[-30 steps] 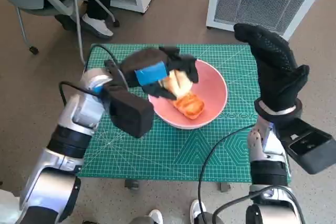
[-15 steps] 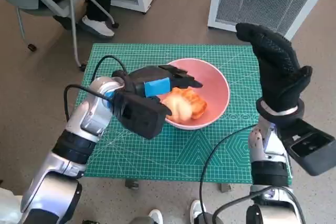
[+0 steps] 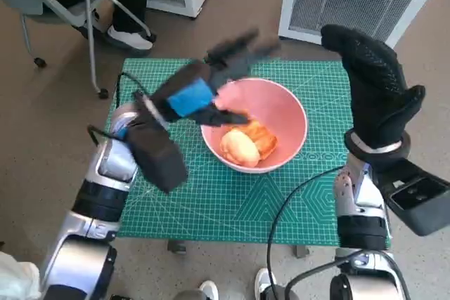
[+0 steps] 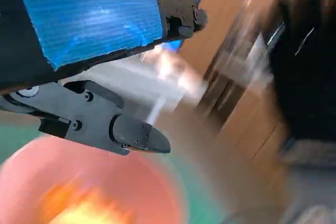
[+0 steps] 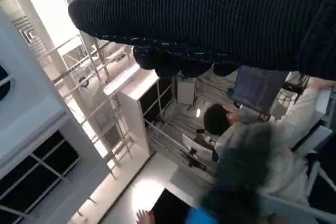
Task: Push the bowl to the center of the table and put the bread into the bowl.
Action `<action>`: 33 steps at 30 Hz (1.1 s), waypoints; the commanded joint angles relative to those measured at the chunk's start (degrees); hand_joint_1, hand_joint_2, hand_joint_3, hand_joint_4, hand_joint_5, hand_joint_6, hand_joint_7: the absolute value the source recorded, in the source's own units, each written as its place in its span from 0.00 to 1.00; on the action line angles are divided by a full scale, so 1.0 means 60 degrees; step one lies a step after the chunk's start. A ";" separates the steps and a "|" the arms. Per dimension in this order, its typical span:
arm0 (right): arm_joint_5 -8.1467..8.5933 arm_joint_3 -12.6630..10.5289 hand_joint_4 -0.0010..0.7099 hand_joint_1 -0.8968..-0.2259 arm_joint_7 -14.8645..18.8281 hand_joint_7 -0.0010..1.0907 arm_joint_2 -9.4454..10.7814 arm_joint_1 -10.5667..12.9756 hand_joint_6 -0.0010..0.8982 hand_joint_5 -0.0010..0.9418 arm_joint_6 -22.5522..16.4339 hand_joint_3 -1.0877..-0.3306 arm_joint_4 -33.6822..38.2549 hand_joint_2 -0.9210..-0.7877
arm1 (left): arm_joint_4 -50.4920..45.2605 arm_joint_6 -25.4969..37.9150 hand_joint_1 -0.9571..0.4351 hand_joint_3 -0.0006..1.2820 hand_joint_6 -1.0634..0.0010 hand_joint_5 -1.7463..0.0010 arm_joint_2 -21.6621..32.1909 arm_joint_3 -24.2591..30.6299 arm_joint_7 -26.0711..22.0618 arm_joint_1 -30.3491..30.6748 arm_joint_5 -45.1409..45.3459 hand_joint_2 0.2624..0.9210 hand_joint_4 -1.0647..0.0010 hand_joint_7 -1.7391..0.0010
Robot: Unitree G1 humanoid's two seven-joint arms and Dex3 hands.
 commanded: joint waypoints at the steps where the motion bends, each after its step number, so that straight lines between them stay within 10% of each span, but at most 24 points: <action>1: -0.0462 -0.0027 0.00 0.50 -0.0404 0.55 -0.0114 -0.0067 0.00 0.42 0.0023 0.33 -0.0018 0.00 | 0.0263 -0.0881 0.30 0.18 0.94 1.00 -0.0516 0.0651 0.0894 0.0328 -0.0638 1.00 1.00 0.99; 33: -0.0633 0.0279 0.17 0.50 -0.0642 0.57 -0.0318 -0.0871 0.00 0.25 0.0149 0.42 0.0080 0.00 | -0.0399 -0.1107 0.24 0.25 0.83 0.99 -0.1825 0.1514 0.0646 0.1136 -0.2972 1.00 0.91 0.97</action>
